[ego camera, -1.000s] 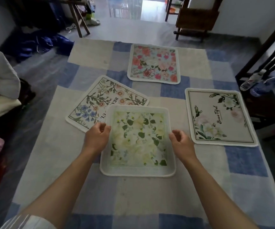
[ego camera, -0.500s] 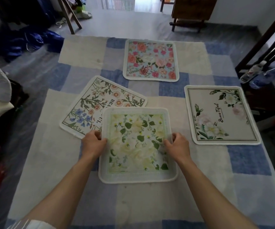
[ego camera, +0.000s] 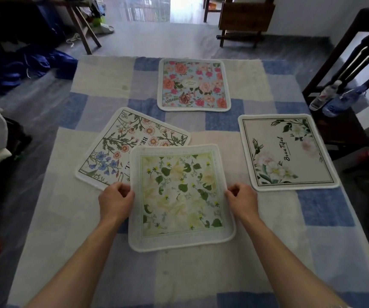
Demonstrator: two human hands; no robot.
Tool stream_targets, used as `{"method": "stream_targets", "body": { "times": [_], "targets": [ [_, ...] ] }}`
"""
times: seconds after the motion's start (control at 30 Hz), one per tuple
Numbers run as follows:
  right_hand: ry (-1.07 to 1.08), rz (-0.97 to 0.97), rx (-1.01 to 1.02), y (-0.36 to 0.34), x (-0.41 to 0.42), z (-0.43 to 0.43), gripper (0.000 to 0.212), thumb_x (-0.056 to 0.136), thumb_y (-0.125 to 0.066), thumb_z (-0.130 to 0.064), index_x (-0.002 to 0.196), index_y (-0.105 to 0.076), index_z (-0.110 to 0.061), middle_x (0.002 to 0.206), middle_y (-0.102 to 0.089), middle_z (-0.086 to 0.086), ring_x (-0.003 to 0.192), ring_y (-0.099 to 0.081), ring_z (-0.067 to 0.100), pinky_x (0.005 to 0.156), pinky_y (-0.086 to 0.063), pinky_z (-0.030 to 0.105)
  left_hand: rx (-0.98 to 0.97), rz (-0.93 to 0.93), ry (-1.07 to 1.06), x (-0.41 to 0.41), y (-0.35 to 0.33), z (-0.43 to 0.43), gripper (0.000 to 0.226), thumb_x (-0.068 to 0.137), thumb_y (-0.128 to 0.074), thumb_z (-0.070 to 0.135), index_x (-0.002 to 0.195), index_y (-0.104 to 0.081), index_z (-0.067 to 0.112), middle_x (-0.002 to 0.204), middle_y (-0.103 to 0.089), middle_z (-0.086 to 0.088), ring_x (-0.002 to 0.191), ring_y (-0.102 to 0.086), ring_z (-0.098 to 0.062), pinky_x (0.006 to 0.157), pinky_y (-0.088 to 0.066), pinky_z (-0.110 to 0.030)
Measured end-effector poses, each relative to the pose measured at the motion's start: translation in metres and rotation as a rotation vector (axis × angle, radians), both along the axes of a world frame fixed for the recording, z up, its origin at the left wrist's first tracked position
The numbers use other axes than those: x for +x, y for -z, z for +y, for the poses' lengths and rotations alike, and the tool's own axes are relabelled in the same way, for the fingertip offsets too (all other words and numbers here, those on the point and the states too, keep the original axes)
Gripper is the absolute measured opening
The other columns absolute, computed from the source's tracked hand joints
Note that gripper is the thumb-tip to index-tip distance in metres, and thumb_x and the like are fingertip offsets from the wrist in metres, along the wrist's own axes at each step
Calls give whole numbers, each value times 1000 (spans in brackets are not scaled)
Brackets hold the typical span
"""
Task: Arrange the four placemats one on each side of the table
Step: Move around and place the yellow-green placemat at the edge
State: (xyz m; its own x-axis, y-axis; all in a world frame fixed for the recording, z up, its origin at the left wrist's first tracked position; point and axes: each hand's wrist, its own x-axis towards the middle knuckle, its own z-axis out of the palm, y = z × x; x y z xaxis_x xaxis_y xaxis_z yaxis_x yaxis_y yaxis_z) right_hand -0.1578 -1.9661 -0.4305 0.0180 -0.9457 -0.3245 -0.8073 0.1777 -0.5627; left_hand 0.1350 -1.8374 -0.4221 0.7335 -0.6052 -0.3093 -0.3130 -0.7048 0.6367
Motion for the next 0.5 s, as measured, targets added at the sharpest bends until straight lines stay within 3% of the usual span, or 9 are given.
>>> {"method": "stream_targets", "body": {
  "times": [0.1,0.27,0.5],
  "targets": [
    [-27,-30,-4,-12,-2,4,7,87,-70,-16,90,-70,-10,84,-67,2,78,-63,18,71,-44,22,-30,20,12,-1,-11,2,7,83,-72,16,80,-67,19,77,-65,7,76,-64,-13,69,-51,-29],
    [-61,-84,-72,-40,-13,19,11,86,-71,-18,78,-64,-21,74,-64,-6,67,-59,5,57,-41,15,-101,13,14,0,-32,17,9,82,-72,15,79,-67,21,77,-66,7,72,-61,-7,58,-41,-16],
    [-27,-144,-160,-73,-31,52,15,85,-73,-19,75,-63,-26,73,-66,-8,69,-62,4,58,-46,17,-204,22,29,-9,-51,43,9,78,-74,17,77,-69,23,72,-68,10,68,-63,-4,57,-42,-15]
  ]
}}
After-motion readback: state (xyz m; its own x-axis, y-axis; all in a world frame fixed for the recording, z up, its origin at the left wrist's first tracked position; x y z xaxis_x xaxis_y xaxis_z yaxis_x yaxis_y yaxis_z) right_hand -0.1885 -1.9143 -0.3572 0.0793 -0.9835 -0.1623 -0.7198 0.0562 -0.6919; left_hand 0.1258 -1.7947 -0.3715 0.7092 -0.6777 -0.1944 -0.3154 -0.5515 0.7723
